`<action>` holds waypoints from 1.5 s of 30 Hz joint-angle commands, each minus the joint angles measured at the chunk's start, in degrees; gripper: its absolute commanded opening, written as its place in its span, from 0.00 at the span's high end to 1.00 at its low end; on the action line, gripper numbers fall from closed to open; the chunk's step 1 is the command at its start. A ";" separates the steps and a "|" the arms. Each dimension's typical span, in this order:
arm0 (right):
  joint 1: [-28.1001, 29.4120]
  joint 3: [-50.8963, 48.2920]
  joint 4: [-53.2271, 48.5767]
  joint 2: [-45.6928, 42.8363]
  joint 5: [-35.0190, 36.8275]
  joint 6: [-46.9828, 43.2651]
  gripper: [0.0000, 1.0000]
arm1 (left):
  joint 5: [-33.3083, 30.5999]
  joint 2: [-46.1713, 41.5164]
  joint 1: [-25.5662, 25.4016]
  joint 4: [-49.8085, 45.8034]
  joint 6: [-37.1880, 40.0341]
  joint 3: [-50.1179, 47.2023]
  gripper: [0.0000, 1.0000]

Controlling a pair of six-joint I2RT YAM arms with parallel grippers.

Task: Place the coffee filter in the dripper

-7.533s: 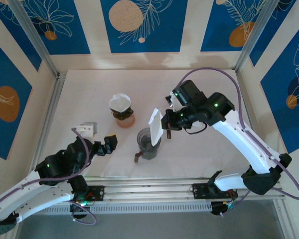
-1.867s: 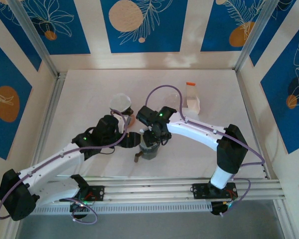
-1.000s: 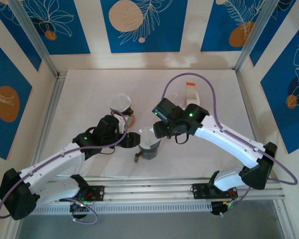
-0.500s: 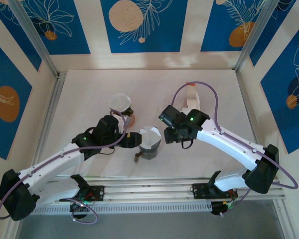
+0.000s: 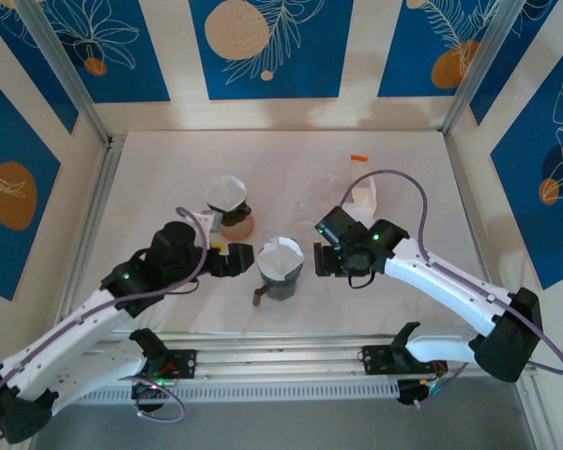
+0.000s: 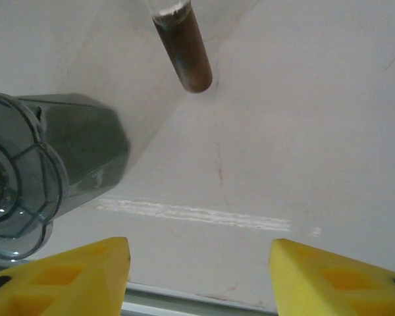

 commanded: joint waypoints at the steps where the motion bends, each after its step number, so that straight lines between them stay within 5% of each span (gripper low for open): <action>1: -0.79 -4.63 9.39 -1.16 -6.52 5.43 0.44 | -9.30 -5.45 0.50 -4.66 0.26 -2.62 0.00; 9: 0.35 -11.11 18.12 3.52 -8.31 10.66 0.52 | -15.88 -15.53 0.51 -10.54 -1.31 -3.70 0.00; 26: 0.48 -17.72 29.13 10.16 -12.37 14.01 0.63 | -21.60 -18.59 0.55 -14.98 1.29 1.83 0.00; 45: 2.31 -11.73 35.88 19.97 -14.35 14.05 0.70 | -23.48 -19.29 0.56 -18.90 -0.02 3.30 0.00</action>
